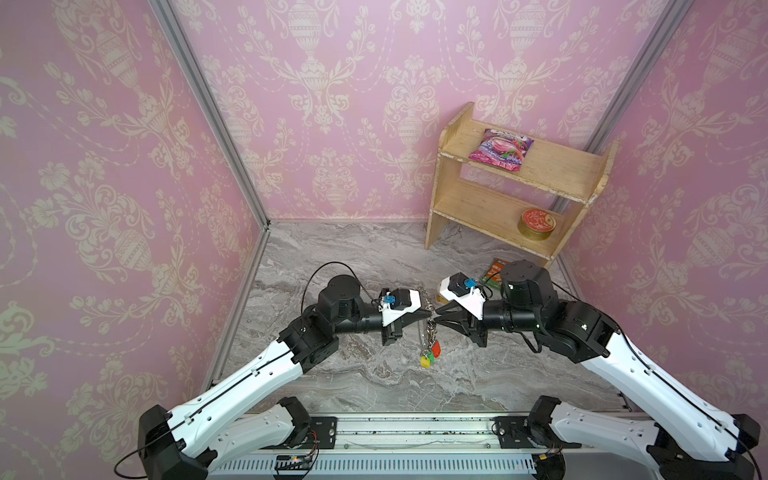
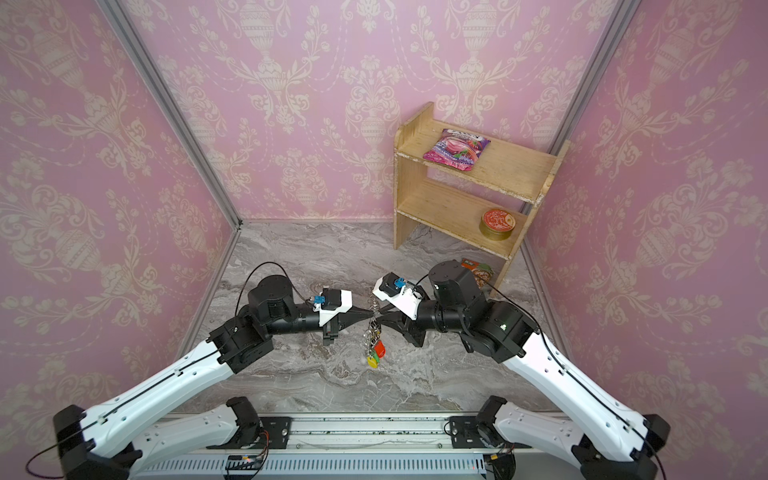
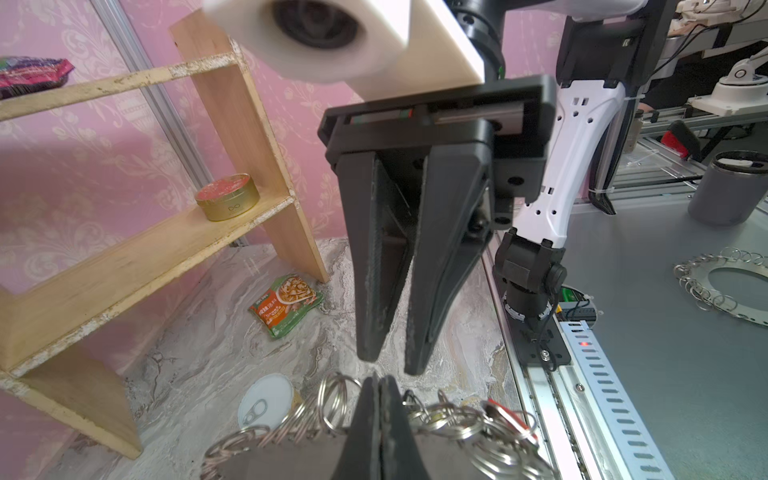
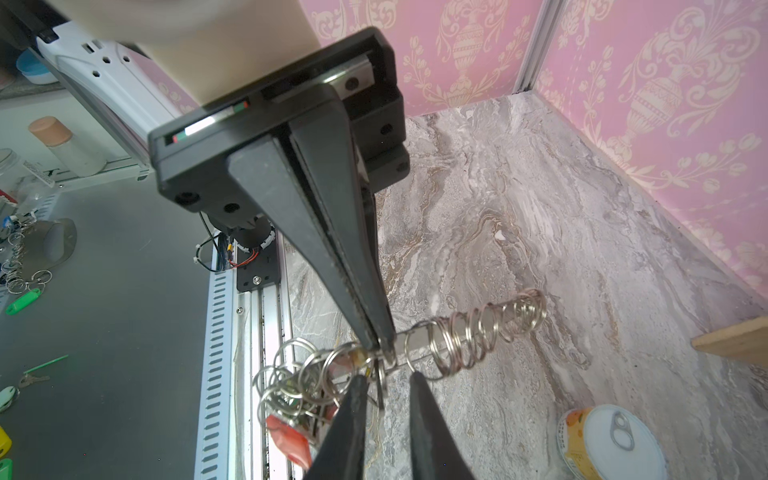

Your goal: Put the keys on the keyring

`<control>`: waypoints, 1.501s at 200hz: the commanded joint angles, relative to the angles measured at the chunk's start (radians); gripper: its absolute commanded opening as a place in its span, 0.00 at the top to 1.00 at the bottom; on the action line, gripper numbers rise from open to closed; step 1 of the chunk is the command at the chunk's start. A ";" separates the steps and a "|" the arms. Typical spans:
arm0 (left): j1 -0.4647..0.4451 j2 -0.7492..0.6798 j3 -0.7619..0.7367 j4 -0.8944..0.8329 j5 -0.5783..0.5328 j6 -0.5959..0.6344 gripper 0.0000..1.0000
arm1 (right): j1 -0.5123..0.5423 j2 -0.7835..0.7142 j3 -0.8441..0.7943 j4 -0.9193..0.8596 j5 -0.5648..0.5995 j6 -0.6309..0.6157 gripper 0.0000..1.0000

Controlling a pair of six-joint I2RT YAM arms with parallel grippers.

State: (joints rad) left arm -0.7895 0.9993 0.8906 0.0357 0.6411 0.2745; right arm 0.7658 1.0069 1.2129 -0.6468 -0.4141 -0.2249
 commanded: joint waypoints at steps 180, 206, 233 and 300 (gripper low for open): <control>-0.006 -0.036 -0.046 0.247 -0.008 -0.077 1.00 | -0.014 -0.019 -0.101 0.161 -0.074 0.098 0.97; -0.002 -0.048 -0.082 0.331 -0.043 -0.101 1.00 | -0.013 -0.022 -0.113 0.161 -0.078 0.106 1.00; 0.007 -0.047 -0.131 0.481 -0.079 -0.157 1.00 | -0.012 -0.027 -0.143 0.196 -0.101 0.133 1.00; 0.017 0.008 -0.191 0.719 -0.079 -0.265 1.00 | -0.004 -0.015 -0.228 0.380 -0.163 0.225 1.00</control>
State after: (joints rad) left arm -0.7807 0.9985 0.6964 0.5564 0.5919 0.0704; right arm 0.7540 0.9947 1.0286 -0.3439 -0.5140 -0.0597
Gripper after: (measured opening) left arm 0.045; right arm 0.042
